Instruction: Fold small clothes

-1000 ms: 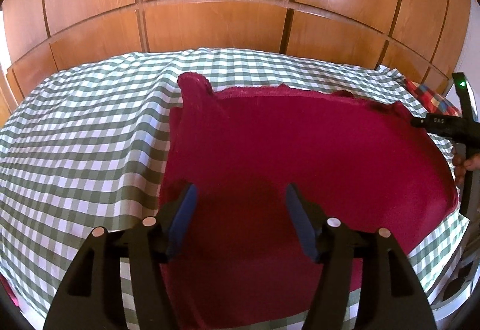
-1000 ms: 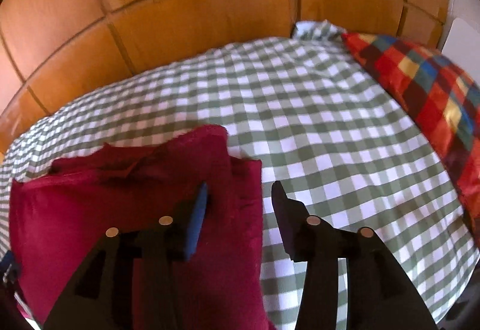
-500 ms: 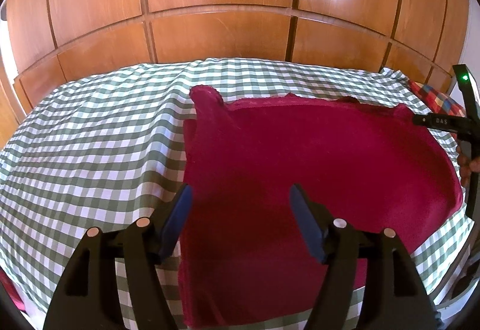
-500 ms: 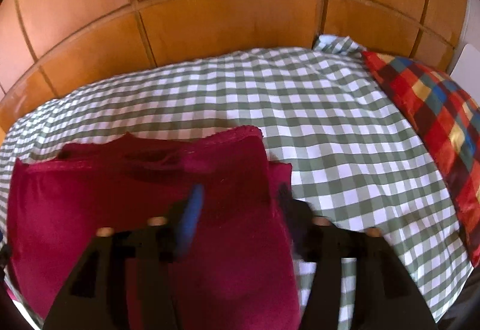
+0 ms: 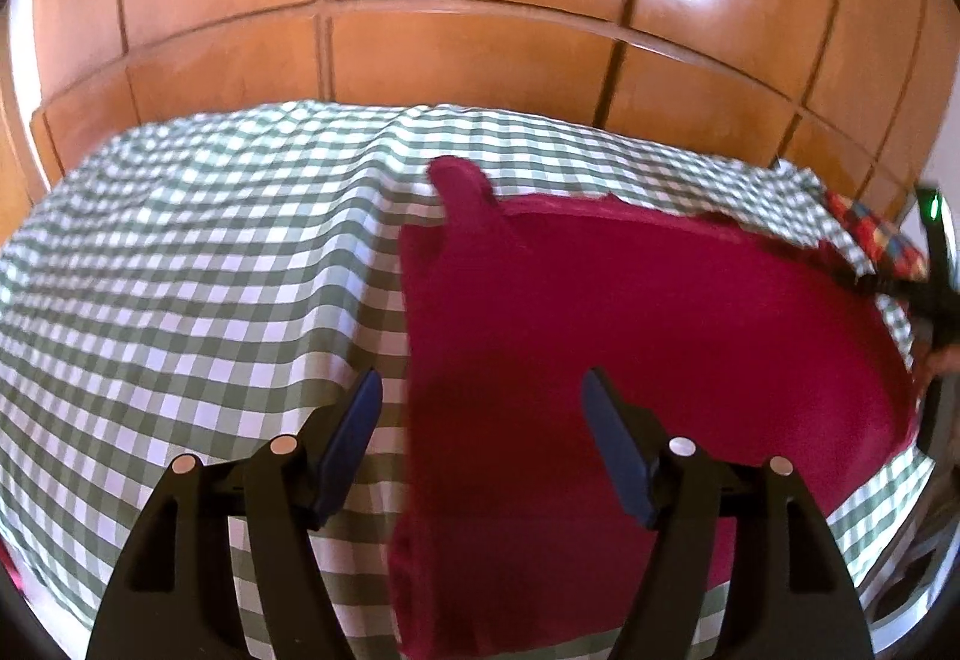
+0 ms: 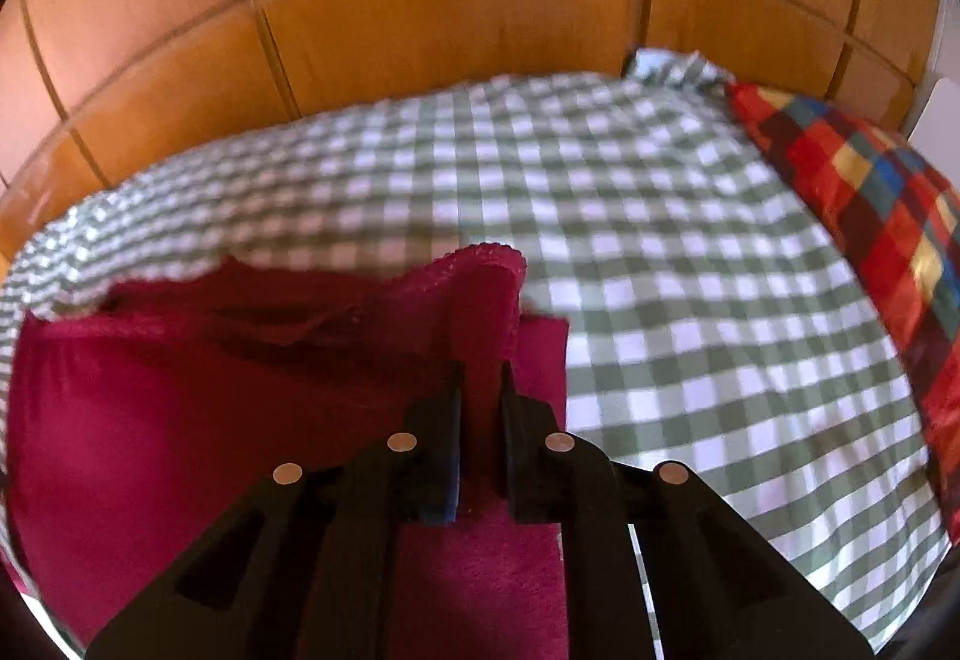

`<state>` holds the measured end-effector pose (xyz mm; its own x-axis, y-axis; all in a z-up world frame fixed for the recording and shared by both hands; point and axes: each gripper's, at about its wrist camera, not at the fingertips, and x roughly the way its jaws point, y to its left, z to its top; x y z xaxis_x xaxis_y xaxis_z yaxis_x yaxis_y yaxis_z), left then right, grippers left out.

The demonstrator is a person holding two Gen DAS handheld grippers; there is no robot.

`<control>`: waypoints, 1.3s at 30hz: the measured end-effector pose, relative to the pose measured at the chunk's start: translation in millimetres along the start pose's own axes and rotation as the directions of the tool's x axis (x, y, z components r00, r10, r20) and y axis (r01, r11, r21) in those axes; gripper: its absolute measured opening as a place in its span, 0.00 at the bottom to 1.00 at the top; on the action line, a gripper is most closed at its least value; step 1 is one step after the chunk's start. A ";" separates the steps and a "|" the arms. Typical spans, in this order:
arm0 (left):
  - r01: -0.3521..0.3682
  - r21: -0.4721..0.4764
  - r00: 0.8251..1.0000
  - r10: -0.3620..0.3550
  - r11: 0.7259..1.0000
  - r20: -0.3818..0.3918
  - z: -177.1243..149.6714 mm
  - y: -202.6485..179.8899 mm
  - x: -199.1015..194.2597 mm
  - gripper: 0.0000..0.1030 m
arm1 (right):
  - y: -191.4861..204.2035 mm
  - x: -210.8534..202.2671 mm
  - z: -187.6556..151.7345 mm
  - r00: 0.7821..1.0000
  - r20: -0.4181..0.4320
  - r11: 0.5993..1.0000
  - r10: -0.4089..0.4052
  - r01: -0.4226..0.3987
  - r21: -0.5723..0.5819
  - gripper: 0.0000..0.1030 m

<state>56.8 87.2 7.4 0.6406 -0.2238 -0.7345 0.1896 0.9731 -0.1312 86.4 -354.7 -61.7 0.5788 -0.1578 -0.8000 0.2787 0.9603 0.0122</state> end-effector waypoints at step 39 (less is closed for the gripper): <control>-0.060 -0.124 0.998 0.064 0.990 0.024 68.0 11.6 43.5 0.39 | -20.5 -6.5 -10.6 0.998 0.055 0.988 0.041 -0.049 0.145 0.48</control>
<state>137.5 85.0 19.2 0.6691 -0.1625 -0.7252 0.0571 0.9842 -0.1679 68.8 -370.9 -63.1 0.6314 -0.1308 -0.7644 0.3583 0.9234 0.1379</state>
